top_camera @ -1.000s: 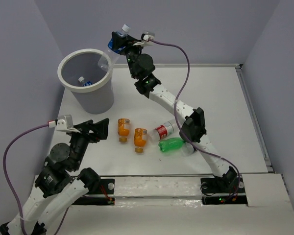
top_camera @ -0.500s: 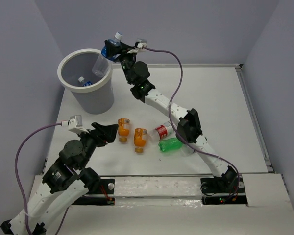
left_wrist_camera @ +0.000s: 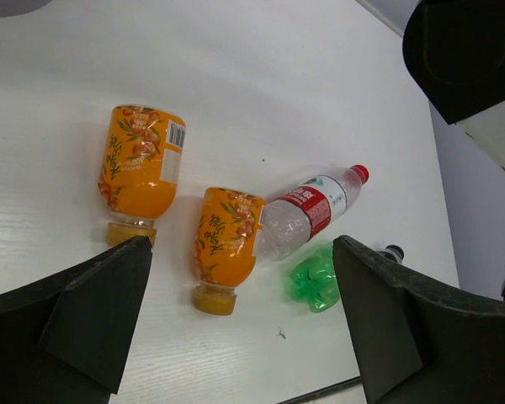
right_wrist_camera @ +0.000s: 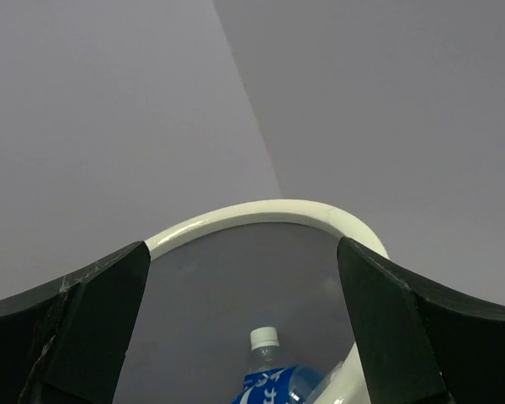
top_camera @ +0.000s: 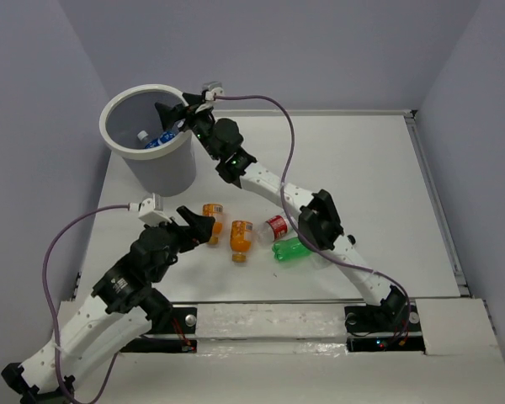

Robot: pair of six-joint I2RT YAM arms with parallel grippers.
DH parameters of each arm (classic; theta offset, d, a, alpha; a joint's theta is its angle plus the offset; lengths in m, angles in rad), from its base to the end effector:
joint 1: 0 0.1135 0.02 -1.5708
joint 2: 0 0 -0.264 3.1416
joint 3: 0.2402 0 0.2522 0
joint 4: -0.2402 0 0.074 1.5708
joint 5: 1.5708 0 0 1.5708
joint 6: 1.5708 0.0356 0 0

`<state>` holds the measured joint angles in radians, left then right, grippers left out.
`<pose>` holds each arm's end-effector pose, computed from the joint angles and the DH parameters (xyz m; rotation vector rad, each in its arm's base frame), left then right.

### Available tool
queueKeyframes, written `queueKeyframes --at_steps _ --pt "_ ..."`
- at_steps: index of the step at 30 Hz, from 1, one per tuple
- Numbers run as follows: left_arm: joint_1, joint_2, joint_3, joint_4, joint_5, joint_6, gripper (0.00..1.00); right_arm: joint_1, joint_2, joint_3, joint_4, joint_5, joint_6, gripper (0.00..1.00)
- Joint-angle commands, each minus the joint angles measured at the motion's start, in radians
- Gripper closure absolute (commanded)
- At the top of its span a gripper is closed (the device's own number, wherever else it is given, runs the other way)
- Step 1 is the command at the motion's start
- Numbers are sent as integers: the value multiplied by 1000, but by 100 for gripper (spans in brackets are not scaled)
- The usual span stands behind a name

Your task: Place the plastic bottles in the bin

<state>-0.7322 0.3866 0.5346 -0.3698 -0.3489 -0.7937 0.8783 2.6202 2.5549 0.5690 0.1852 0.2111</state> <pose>0.0927 -0.0670 0.2849 -0.3140 1.8210 -0.7780 0.3835 0.4520 0.3415 -0.1974 1.0995 0.8804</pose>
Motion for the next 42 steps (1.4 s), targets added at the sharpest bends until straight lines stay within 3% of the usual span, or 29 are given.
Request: queueKeyframes --at_steps 1,6,9,10,13,17,21,26,32,42 --pt "-3 44 1 69 -47 25 1 4 -170 5 -33 -131 -27 2" --pt "-3 172 -12 149 -53 48 1 4 -418 -227 -98 -130 -30 2" --pt "-3 260 -18 212 -70 79 1 4 -661 -558 -80 -78 -41 3" --pt "-3 287 -12 218 -81 85 1 4 -727 -746 -64 -61 -33 3" --pt "-4 415 -2 229 -171 100 1 4 -943 -1020 -46 -26 -12 4" --pt "-3 517 -13 256 -249 88 1 4 -1132 -1232 -75 -1 10 5" --pt "-1 633 -2 360 -268 125 1 4 -1246 -1366 -121 8 37 5" --pt "33 857 87 362 -266 172 1 4 -1364 -1498 -208 -61 145 7" --pt "59 965 110 460 -248 205 2 4 -1447 -1648 -248 -102 191 10" --pt "131 1026 103 546 -237 263 41 4 -1474 -1742 -282 -104 191 11"
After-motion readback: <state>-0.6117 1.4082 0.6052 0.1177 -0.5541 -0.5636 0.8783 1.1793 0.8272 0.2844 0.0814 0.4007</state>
